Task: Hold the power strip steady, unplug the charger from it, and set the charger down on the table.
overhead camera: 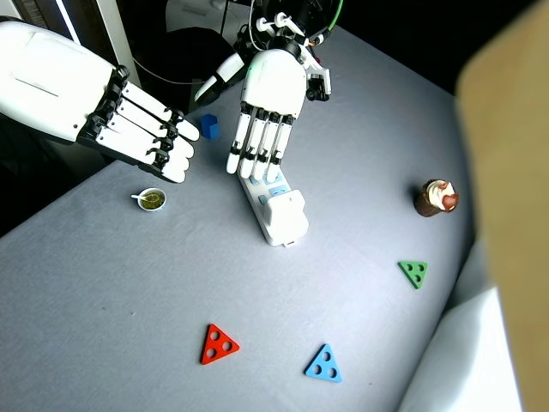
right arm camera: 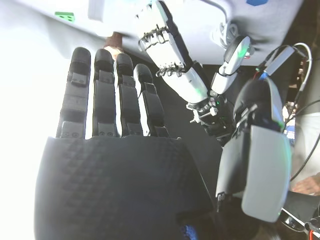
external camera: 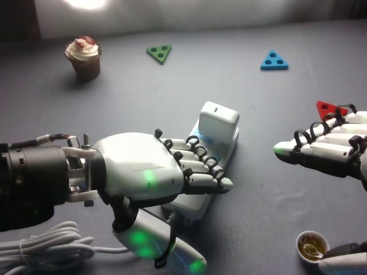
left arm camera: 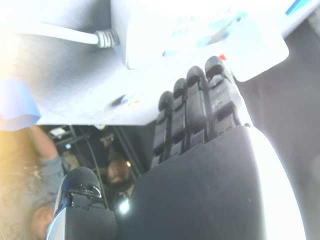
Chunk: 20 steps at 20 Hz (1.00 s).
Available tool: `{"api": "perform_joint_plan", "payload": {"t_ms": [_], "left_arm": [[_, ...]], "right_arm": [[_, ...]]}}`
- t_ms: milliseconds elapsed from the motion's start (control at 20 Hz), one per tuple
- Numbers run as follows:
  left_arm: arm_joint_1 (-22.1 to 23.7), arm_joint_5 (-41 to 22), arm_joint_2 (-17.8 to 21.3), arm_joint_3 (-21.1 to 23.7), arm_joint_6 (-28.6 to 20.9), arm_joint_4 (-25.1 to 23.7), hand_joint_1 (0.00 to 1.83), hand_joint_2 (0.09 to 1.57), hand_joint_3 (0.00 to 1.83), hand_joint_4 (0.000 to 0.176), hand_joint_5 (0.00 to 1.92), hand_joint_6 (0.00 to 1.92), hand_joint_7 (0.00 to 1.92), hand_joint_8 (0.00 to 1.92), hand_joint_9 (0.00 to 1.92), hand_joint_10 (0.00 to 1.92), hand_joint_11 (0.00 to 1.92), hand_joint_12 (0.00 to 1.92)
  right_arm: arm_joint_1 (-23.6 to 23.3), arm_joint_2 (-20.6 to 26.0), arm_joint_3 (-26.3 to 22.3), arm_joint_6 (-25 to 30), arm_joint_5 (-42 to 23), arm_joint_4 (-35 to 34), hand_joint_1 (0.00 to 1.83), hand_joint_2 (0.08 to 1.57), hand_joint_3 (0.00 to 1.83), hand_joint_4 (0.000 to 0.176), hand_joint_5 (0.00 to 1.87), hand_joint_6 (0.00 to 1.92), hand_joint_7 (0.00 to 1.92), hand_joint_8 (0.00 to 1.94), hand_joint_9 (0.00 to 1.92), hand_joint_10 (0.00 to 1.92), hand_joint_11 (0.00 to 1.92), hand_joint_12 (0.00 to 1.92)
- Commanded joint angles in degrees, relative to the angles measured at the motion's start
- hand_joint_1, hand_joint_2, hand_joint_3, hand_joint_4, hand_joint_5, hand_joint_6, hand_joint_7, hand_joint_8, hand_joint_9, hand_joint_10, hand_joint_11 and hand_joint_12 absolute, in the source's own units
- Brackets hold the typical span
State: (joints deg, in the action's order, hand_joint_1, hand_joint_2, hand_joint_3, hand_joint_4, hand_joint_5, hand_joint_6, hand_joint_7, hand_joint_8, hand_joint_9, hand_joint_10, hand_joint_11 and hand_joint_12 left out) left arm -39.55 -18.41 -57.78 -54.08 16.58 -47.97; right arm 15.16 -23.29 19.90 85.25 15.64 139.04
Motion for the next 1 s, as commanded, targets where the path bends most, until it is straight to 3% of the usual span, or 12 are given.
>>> {"api": "perform_joint_plan", "payload": {"t_ms": [0,100,150,450,650,950], "left_arm": [[0.2,-4.4,-0.4,-0.1,-0.4,1.0,0.0,1.02,0.0,0.0,0.15,0.01,0.14,0.0,0.13,0.0,0.08,0.08],[0.0,-4.3,-0.8,-0.5,-0.5,1.0,0.0,1.03,0.0,0.0,0.14,0.0,0.13,0.0,0.13,0.0,0.08,0.07],[-0.1,-4.2,-1.0,-0.8,-0.5,1.0,0.0,1.03,0.0,0.0,0.14,0.0,0.13,0.0,0.12,0.0,0.07,0.07],[-0.6,-3.5,-2.3,-1.5,-1.6,1.0,0.0,1.03,0.0,0.0,0.12,0.0,0.12,0.0,0.12,0.0,0.07,0.06],[-1.2,-2.6,-3.1,-1.7,-2.4,1.0,0.0,1.04,0.0,0.0,0.15,0.01,0.16,0.01,0.15,0.01,0.08,0.06],[-2.5,-2.3,-3.6,-1.5,-2.8,1.0,0.0,1.04,0.0,0.0,0.13,0.0,0.14,0.0,0.14,0.0,0.09,0.06]], "right_arm": [[-0.4,0.1,-0.4,-0.9,5.8,-0.2,0.75,1.02,0.0,0.0,0.15,0.0,0.21,0.0,0.23,0.0,0.02,0.53],[-0.3,-0.7,-0.4,-2.4,7.4,-1.7,0.99,1.0,0.0,0.0,0.22,0.01,0.26,0.01,0.28,0.01,0.07,0.59],[-0.2,-1.7,-0.4,-3.9,9.4,-3.0,1.02,1.0,0.0,0.0,0.24,0.01,0.27,0.01,0.3,0.01,0.09,0.6],[0.5,-8.9,1.6,-14.7,20.5,-11.9,1.05,1.03,0.01,0.0,0.25,0.0,0.28,0.0,0.3,0.0,0.06,0.6],[2.3,-13.9,4.0,-14.8,28.9,-16.1,1.06,1.03,0.0,0.0,0.25,0.0,0.28,0.0,0.29,0.0,0.01,0.65],[1.3,-25.3,11.4,-13.0,41.1,-29.8,1.09,1.01,0.0,0.0,0.27,0.01,0.3,0.01,0.29,0.0,0.01,0.63]]}}
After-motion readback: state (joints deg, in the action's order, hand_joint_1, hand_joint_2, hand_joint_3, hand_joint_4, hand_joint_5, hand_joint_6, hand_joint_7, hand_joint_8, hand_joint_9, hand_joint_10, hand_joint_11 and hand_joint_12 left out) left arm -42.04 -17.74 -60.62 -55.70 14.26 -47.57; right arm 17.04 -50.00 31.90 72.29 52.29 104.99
